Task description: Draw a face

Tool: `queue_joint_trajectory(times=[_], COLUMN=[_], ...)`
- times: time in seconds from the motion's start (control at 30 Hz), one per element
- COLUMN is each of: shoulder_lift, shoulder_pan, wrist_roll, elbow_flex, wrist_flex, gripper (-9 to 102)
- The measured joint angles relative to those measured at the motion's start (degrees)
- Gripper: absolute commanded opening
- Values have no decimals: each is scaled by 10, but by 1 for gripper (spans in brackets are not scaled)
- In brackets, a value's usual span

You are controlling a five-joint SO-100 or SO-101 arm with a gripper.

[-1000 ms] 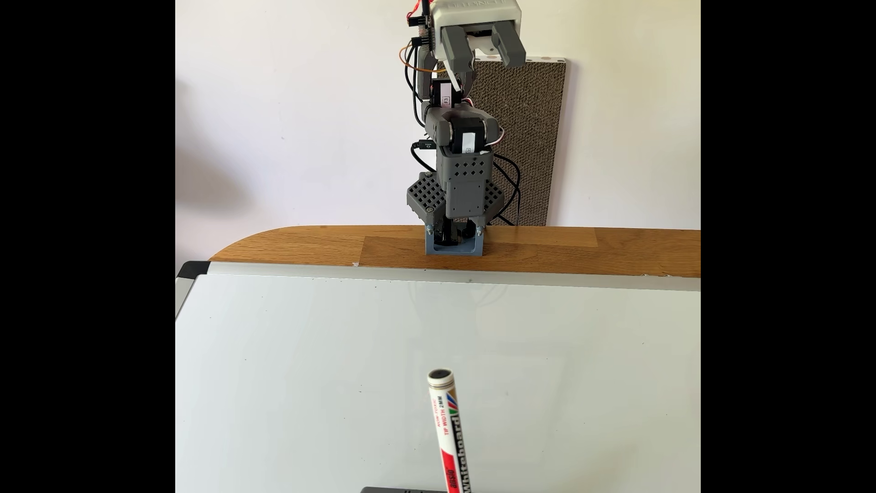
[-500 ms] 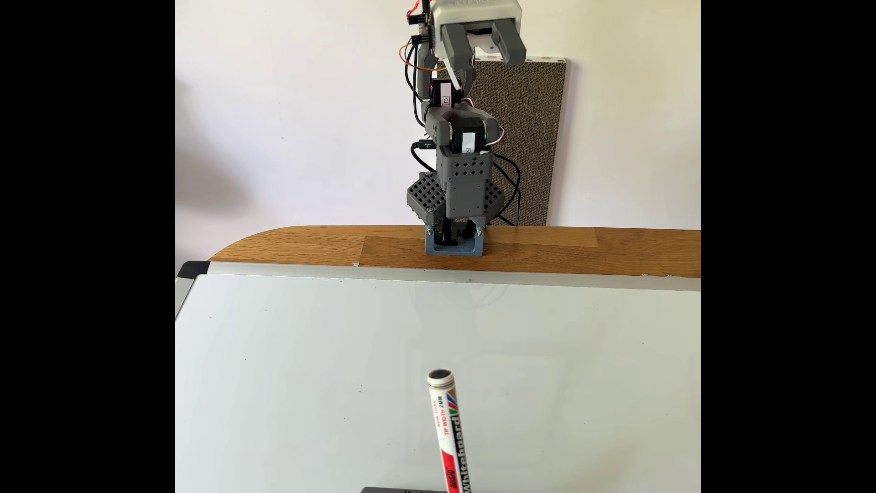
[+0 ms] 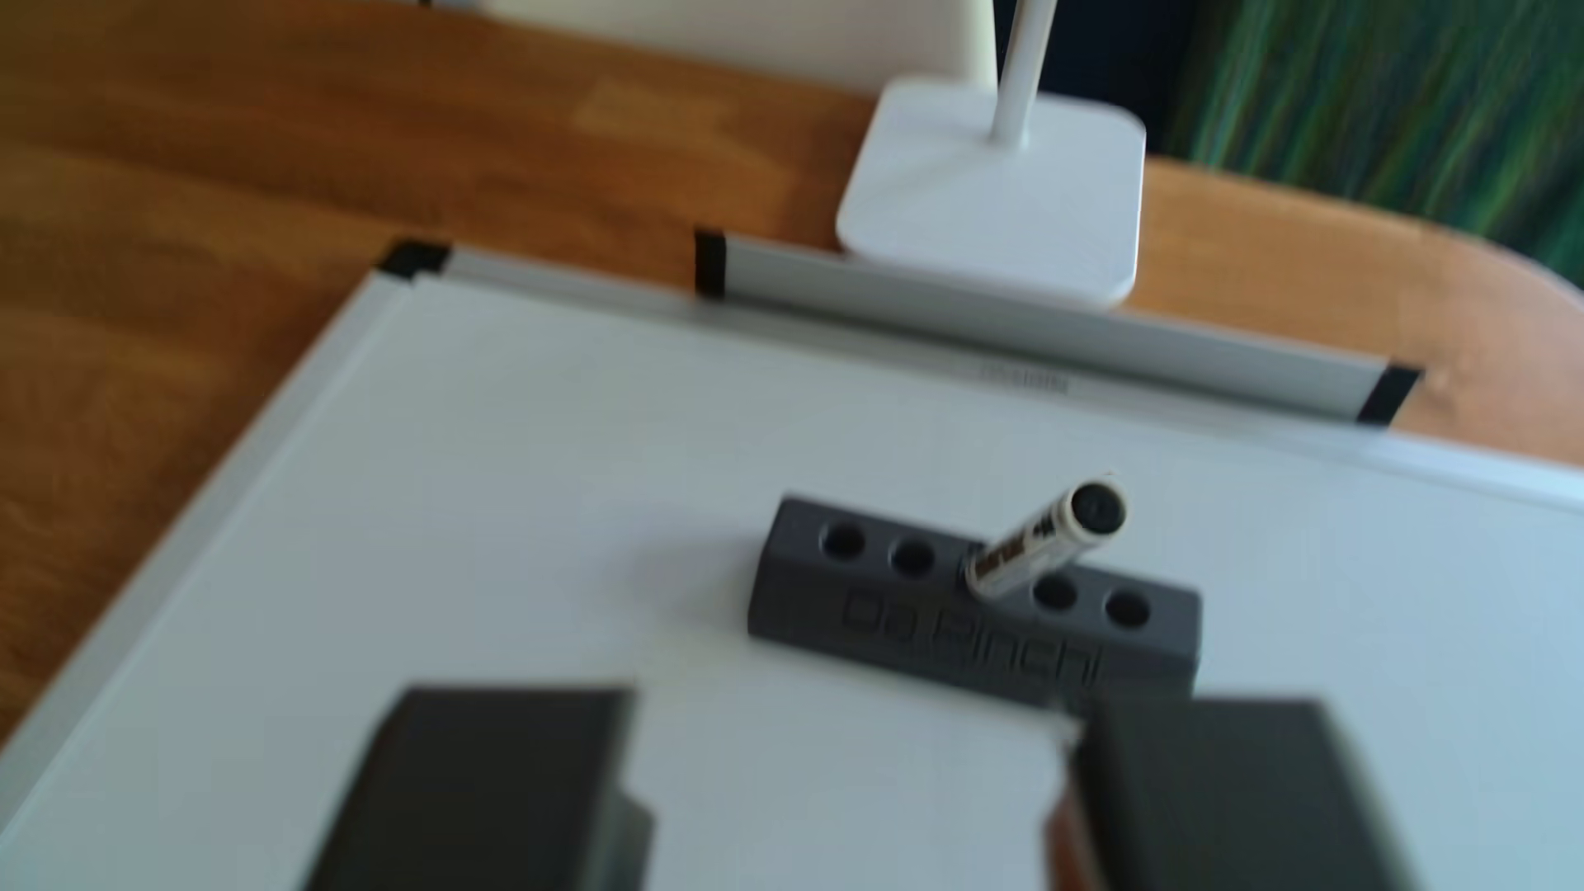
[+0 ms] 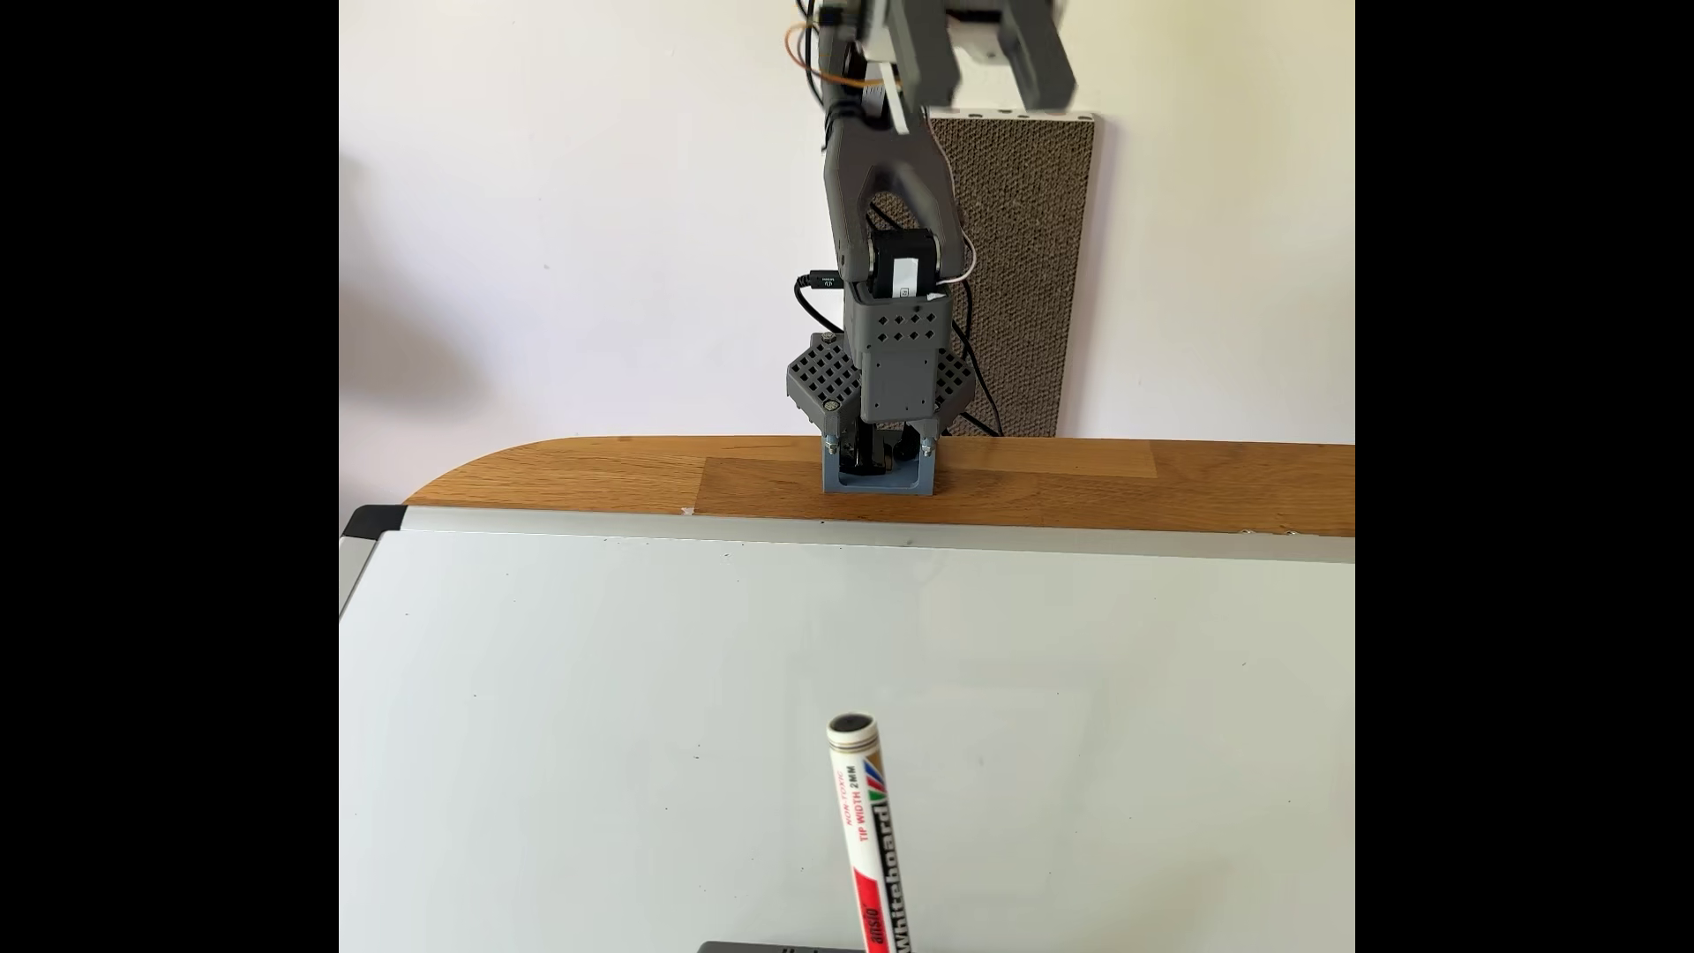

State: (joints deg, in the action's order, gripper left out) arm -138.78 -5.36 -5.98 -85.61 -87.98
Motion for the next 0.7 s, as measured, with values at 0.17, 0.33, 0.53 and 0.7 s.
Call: queue_joint_trajectory(times=[0.17, 0.33, 0.53, 0.7], shoulder_lift=[182, 360, 502, 596], shoulder_pan=[47, 91, 98, 98], wrist_roll=[-8, -16, -31, -36], elbow_flex=[108, 230, 363, 428], wrist_flex=[33, 38, 40, 40], gripper=[99, 99, 99, 99])
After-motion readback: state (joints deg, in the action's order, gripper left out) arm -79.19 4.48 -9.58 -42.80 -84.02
